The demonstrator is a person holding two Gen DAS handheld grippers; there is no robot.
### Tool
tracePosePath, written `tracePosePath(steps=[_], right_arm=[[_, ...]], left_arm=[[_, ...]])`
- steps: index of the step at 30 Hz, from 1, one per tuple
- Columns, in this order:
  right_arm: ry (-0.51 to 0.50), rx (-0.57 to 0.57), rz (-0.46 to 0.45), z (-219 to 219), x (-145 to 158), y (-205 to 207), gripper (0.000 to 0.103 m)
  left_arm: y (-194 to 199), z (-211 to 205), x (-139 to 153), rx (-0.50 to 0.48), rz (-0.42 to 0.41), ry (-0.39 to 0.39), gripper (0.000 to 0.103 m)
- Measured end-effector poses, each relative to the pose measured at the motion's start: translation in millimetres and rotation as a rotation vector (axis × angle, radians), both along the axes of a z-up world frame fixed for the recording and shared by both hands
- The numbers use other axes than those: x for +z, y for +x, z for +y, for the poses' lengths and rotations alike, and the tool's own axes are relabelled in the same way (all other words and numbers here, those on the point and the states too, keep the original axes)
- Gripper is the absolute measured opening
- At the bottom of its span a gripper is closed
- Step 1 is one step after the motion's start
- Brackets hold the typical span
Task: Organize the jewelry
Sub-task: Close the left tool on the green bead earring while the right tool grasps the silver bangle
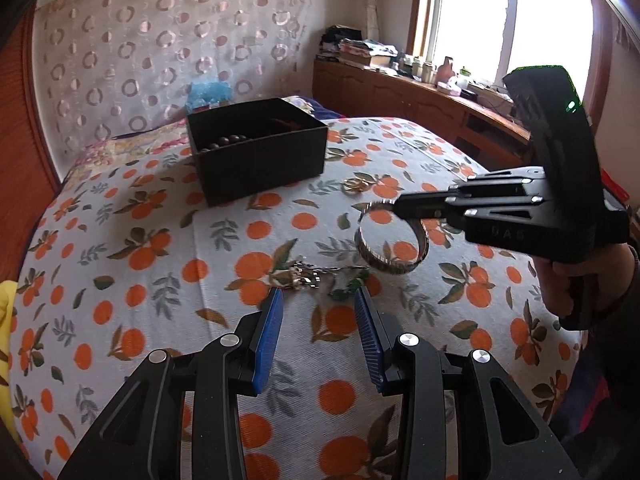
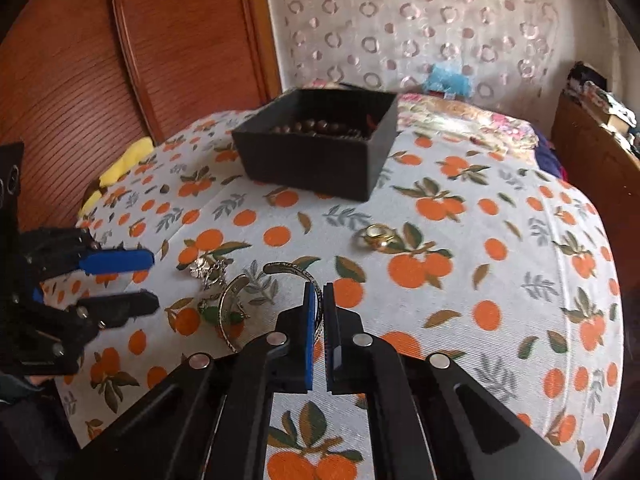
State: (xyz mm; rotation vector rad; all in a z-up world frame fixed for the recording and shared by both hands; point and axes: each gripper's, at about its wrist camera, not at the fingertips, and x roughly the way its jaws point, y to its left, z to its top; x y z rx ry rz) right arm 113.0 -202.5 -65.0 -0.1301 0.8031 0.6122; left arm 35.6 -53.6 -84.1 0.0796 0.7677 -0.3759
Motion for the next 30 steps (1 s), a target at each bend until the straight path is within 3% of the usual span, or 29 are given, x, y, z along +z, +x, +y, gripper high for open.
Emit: tracePosePath(steps=[9,22,24,26,30], right_arm=[[0.014,-0.043,-0.039,-21.0,9.3,-13.0,0.004],[0.032,-0.063,-0.011,-38.1,-1.4,-15.5,0.005],[0.032,-0.063,-0.011,-38.5,-1.8,-15.5,0.005],[0.031,-0.061,-0.009,-38.6,-2.7,-15.1,0.005],[0.032,-0.060,-0.006,-37.4,-3.5,-15.2,0.005]], left_arm=[[8.2,-25.2,-5.6,-0.053,0.011,0.037,0.035],[20.0,-42.3,-12.4,-0.086,0.023,0.092,0.033],[19.8,-42.8,-15.0,-0.090,0.032,0.097,0.032],[20.1,-44.1,-17.5,-0.096,0.045,0.102,0.024],[21.6,-45.5,-19.7,-0.102,0.055,0.105,0.023]])
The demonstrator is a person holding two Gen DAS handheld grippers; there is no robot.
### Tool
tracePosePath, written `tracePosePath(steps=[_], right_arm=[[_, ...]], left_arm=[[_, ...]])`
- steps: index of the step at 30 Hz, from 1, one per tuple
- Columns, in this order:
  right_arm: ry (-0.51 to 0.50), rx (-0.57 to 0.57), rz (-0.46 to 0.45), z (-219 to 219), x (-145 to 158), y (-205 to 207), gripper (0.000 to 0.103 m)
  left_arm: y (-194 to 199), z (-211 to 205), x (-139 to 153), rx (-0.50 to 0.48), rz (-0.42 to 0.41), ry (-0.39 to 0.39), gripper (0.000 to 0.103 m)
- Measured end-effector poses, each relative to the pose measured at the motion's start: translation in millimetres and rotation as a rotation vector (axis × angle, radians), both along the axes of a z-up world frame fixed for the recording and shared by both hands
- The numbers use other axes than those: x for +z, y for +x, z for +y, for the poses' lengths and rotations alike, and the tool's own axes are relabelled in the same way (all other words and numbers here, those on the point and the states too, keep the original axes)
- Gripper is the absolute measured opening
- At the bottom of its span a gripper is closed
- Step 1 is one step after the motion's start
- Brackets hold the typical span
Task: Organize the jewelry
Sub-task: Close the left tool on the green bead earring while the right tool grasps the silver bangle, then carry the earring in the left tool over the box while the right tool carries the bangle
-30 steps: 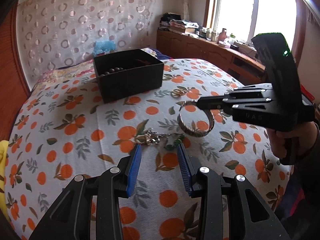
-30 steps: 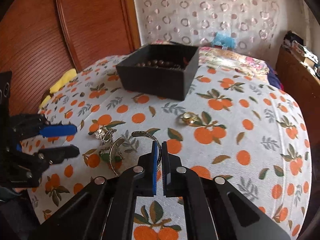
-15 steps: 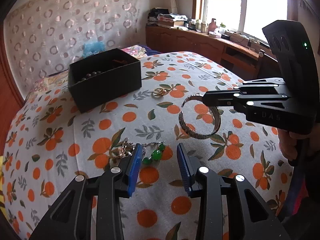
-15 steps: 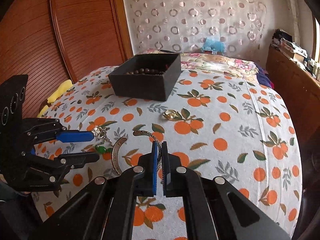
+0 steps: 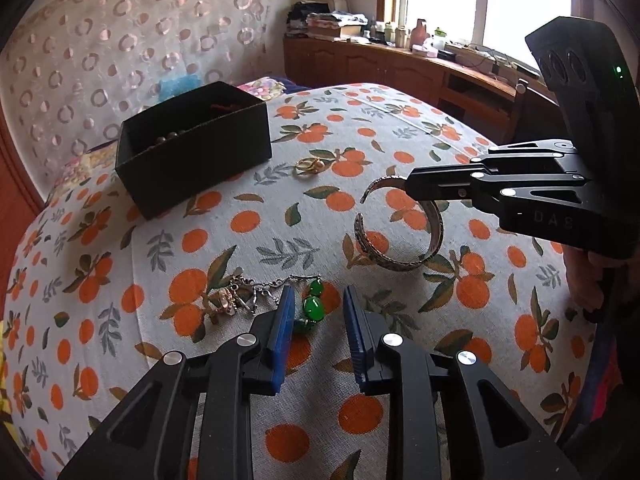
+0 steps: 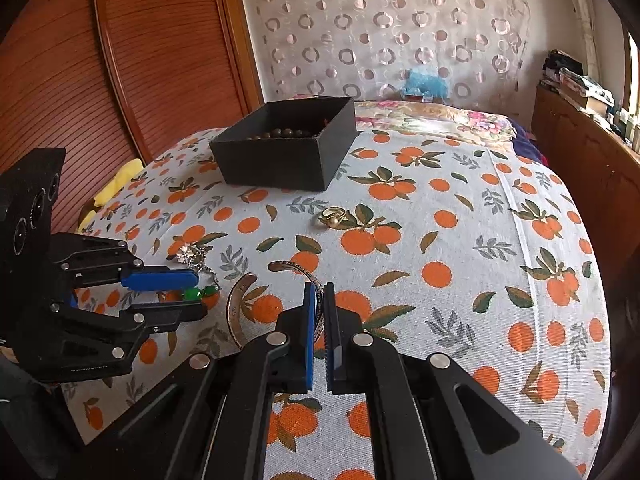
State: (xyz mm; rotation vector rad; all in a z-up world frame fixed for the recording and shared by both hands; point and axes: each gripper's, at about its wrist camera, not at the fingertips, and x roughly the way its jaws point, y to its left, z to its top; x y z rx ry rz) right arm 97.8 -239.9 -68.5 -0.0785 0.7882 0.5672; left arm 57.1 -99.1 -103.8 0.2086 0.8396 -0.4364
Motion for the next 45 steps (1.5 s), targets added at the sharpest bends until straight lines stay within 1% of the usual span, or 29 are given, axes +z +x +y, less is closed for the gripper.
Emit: tracePosePath(steps=[4,7,8,9,12,15,20,27,29,35,39,45], right_arm=[[-0.002,0.000,0.003,1.1,-1.1,0.4,0.005],[-0.002,0.000,0.001,0.9,-1.0,0.1,0.005],[-0.001,0.000,0.001,0.8,-1.1,0.0,0.005],[0.000,0.001,0.001,0.8,-1.4,0.1,0.005],[-0.002,0.004,0.001,1.4,-1.3,0.6,0.005],[-0.001,0.006,-0.003,1.6,-0.4,0.4,0.005],[-0.005,0.013,-0.019,5.6,9.1,2.9,0.005],[-0.010,0.028,-0.070,18.1,36.5,17.8,0.005],[-0.009,0.025,-0.087,19.4,45.7,23.1,0.005],[-0.005,0.022,-0.118,23.0,68.3,40.0,0.005],[-0.016,0.016,-0.126,28.8,75.6,58.2,0.005],[-0.008,0.001,-0.111,41.4,78.0,93.0,0.005]], left_arm=[[-2.1,-2.6,-1.3,-0.013,-0.009,0.024,0.023],[-2.1,-1.9,-1.0,-0.013,-0.004,0.018,0.023],[-2.3,-1.7,-1.1,-0.013,-0.008,0.019,0.015],[-2.0,-0.9,-0.6,-0.015,-0.006,0.015,0.011],[-4.1,1.6,1.8,-0.007,-0.014,0.008,0.010],[-10.3,5.0,11.0,0.001,-0.041,-0.016,0.009],[-17.7,14.2,42.9,0.011,-0.109,-0.070,0.009],[-7.7,35.5,95.3,0.025,-0.185,-0.133,0.009],[-4.4,38.7,110.9,0.027,-0.215,-0.136,0.009],[9.0,46.3,144.0,0.045,-0.280,-0.122,0.009],[20.8,53.0,151.9,0.065,-0.296,-0.115,0.008],[41.5,57.5,154.1,0.094,-0.297,-0.090,0.008]])
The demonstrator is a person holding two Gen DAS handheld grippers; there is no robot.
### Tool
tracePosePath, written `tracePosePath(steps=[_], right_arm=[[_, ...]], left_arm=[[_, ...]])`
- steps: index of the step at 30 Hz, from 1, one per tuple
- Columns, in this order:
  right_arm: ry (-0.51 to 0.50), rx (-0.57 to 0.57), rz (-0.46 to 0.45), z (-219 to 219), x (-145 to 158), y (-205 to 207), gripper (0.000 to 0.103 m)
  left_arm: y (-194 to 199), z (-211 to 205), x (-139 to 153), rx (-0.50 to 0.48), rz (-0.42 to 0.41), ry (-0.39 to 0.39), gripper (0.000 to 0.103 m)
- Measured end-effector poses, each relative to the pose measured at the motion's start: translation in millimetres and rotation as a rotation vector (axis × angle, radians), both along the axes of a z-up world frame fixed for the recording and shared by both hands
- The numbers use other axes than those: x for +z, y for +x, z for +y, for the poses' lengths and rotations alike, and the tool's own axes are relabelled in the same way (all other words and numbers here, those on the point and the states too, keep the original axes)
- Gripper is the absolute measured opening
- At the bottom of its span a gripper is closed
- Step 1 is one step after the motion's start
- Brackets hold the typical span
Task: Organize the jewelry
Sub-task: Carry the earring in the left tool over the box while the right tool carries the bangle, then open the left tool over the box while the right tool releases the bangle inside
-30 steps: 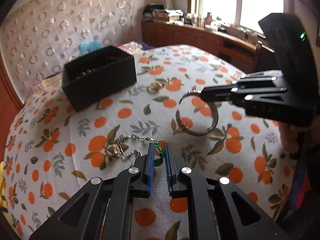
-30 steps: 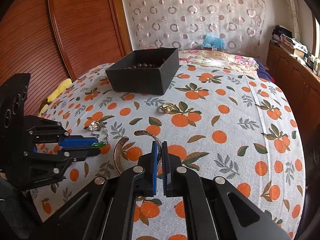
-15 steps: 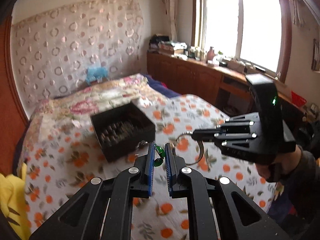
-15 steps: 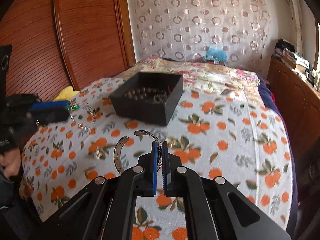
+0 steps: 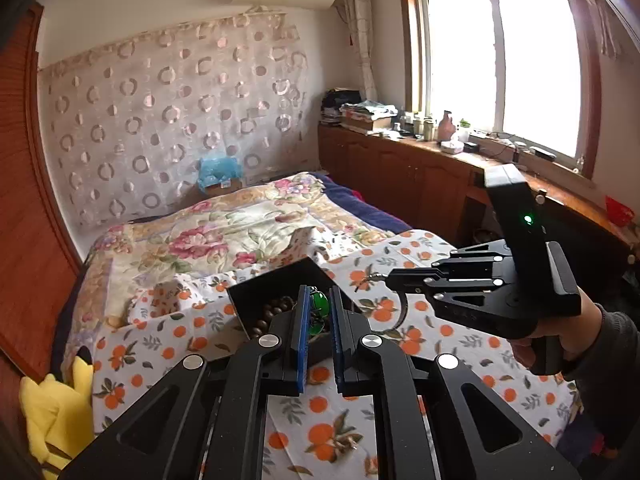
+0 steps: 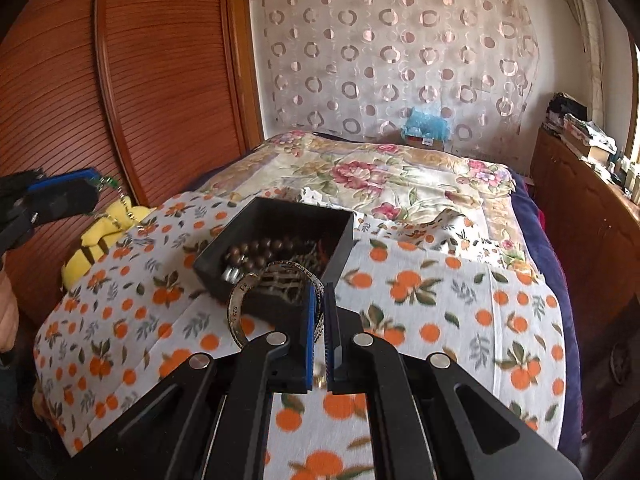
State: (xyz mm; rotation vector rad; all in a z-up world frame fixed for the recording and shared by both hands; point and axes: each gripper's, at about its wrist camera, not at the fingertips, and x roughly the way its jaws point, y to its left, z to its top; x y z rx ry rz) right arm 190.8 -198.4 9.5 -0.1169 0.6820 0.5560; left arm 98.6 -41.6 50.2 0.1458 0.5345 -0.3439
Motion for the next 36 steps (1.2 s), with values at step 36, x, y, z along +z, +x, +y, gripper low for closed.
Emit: tracePosePath(steps=[36], right_arm=[[-0.039,0.010,0.038,-1.1,-41.6,30.2,0.008]], left_arm=[[85.3,3.9,-26.9,0.093,0.097,0.031,0.018]])
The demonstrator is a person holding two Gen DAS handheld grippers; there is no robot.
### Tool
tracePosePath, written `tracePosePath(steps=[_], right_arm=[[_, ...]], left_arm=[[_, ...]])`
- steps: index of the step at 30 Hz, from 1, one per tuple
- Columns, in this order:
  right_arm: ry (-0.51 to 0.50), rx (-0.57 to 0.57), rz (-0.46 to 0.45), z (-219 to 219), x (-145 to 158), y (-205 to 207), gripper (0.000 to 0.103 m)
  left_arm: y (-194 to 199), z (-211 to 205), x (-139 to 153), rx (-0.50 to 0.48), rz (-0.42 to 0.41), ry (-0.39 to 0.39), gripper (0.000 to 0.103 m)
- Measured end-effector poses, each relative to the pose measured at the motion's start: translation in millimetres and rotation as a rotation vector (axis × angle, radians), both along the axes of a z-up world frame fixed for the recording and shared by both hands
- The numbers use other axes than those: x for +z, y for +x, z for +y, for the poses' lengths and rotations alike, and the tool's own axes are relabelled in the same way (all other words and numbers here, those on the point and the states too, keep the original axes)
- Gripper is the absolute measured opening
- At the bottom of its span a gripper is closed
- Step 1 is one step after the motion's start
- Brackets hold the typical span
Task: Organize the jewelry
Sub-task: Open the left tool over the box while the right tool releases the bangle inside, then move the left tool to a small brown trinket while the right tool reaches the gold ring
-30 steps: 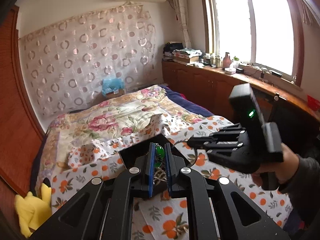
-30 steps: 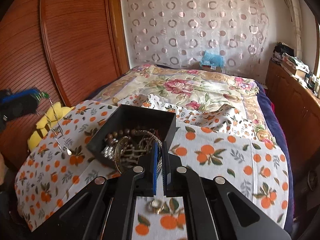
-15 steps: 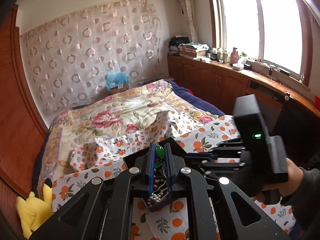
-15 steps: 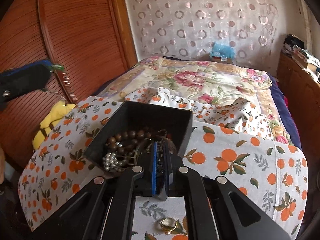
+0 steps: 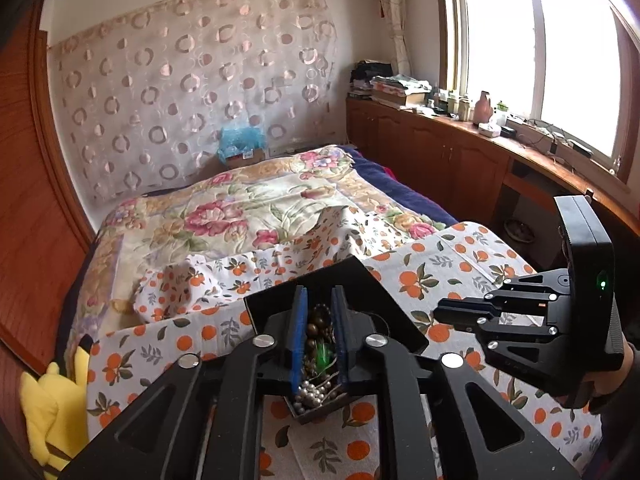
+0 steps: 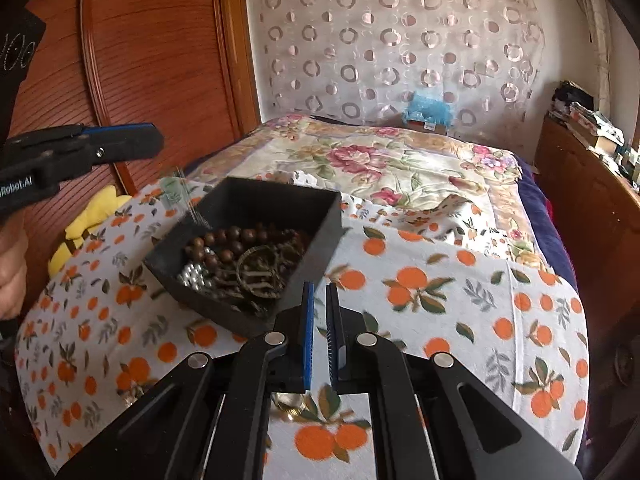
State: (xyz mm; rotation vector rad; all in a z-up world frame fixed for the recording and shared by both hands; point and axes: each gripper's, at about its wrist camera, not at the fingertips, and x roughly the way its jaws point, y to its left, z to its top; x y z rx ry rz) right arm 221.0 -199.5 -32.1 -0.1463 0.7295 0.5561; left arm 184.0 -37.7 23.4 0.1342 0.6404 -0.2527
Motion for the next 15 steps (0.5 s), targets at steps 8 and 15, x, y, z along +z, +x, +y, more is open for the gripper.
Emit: tracePosePath(steps=[8,15], right_arm=[[-0.020,0.014,0.019,-13.3,-12.3,-16.9,0.008],[-0.043,0.049,0.047,-11.7,-25.0,-33.8,0.026]], left_arm=[[-22.3,-0.5,-17.8,-0.015,0.012,-0.026,0.032],[-55.0,-0.7,-50.8,-0.027,0.036,-0.014,0.032]])
